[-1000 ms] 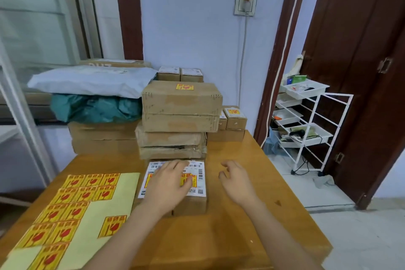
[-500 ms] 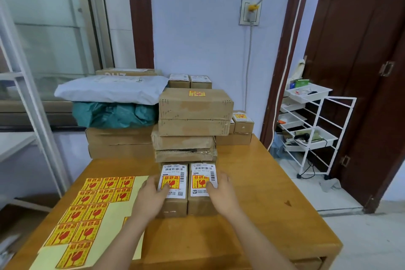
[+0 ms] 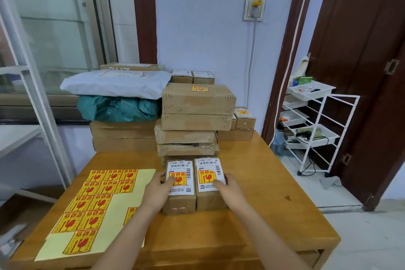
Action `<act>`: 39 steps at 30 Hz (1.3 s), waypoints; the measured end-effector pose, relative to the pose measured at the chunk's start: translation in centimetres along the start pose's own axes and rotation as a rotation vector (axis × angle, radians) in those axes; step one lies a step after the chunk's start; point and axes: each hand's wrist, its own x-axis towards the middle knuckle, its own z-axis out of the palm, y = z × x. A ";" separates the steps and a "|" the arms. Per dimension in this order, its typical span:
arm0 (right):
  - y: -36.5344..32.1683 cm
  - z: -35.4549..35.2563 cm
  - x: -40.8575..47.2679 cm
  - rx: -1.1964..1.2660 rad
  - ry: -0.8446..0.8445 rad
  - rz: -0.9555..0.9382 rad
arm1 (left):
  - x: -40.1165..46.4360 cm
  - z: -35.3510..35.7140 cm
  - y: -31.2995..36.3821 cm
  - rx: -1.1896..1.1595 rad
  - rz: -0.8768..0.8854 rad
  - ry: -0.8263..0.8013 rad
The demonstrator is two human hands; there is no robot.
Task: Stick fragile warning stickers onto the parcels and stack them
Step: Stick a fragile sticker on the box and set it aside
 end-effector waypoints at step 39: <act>1.8 -15.5 -1.6 0.267 0.266 0.026 | -0.9 13.7 7.4 -0.436 -0.103 -0.166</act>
